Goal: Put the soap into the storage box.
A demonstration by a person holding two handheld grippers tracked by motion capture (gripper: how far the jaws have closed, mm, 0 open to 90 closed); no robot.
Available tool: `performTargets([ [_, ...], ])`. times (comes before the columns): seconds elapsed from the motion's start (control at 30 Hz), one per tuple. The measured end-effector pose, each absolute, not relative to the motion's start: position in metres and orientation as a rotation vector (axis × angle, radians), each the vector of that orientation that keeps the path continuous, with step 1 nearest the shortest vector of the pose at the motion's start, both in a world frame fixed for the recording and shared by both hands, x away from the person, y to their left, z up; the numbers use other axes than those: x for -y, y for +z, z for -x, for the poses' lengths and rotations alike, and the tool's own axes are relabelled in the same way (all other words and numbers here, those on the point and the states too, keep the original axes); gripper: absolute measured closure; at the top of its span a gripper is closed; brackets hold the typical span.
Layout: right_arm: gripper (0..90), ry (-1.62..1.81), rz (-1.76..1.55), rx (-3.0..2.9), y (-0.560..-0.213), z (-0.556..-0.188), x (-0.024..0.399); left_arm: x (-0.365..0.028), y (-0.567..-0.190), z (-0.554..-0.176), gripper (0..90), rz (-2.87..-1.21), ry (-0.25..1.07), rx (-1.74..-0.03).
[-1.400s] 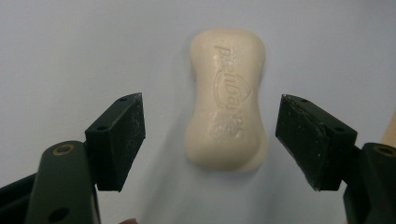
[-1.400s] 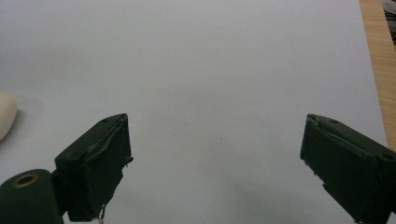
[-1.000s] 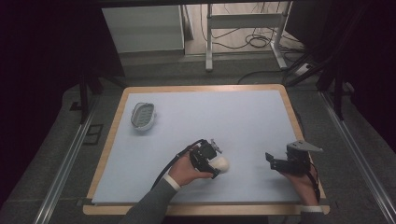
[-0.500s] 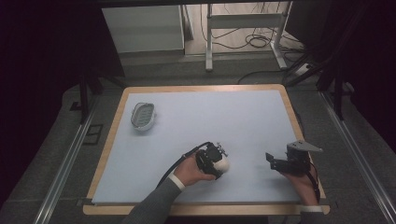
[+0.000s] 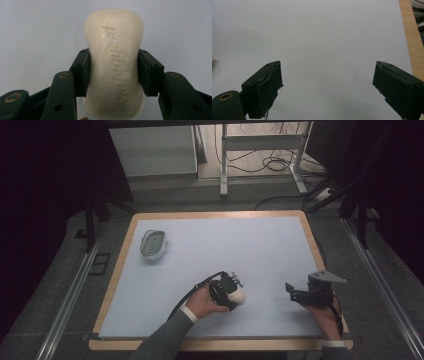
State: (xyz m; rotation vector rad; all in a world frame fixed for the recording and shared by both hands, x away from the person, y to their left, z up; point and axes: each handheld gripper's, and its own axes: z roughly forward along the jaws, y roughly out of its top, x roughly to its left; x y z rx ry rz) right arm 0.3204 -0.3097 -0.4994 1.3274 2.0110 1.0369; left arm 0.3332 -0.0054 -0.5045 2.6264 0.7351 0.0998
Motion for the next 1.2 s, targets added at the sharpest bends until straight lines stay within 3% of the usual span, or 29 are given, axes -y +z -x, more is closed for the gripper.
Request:
performTargets([
  [1.2,8.6,1.031,-1.335,-2.003,-0.500,-0.321,0.312,-0.049,-0.476,-0.354,49.5,-2.491,0.119,-0.850],
])
